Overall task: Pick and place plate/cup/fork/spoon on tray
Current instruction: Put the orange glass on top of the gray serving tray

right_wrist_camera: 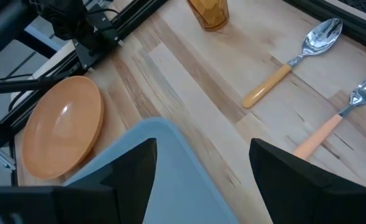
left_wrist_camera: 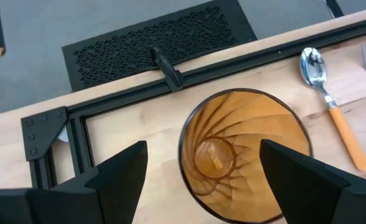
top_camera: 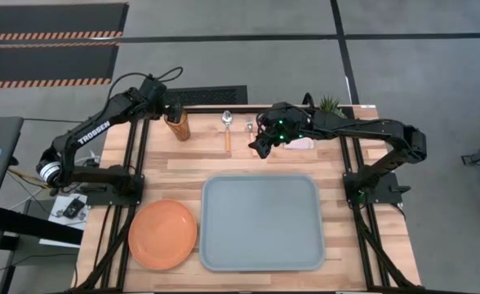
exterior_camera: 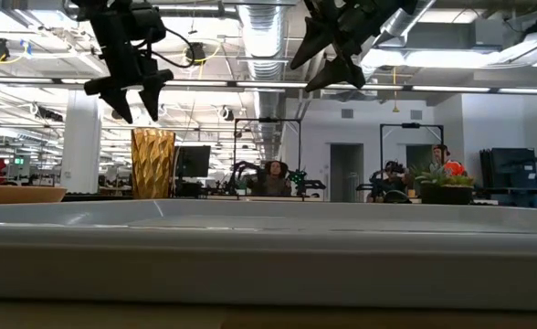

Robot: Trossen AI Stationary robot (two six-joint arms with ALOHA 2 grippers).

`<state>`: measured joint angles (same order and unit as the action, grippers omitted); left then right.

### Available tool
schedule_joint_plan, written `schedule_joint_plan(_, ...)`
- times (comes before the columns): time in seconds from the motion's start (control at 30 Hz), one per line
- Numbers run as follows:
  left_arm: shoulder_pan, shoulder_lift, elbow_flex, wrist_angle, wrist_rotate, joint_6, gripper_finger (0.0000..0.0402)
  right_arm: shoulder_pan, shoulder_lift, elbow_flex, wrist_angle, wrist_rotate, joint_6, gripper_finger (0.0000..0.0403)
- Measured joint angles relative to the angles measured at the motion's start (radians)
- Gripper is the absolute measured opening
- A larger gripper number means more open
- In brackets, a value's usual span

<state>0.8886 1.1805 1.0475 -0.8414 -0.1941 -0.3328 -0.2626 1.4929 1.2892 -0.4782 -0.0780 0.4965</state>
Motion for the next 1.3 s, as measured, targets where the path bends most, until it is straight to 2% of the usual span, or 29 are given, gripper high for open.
schedule_joint_plan(0.3,0.005,0.000,-0.042,0.003,0.025,-0.007,0.0291,0.000,0.000,0.000,0.000,0.000,0.001,0.0281)
schedule_joint_plan(0.67,0.004,0.000,-0.104,0.047,0.047,-0.038,0.0244,0.020,0.000,0.000,0.001,0.000,0.001,0.0281)
schedule_joint_plan(0.8,0.004,0.000,-0.104,0.048,0.025,-0.051,0.0214,0.024,0.000,0.000,0.001,0.000,0.002,0.0281)
schedule_joint_plan(1.1,0.004,0.000,-0.104,0.048,0.000,-0.029,0.0120,0.041,0.000,0.000,0.001,0.000,0.002,0.0281)
schedule_joint_plan(1.3,0.004,0.000,-0.104,0.048,-0.003,-0.016,0.0076,0.040,-0.001,0.000,0.001,0.000,0.002,0.0281)
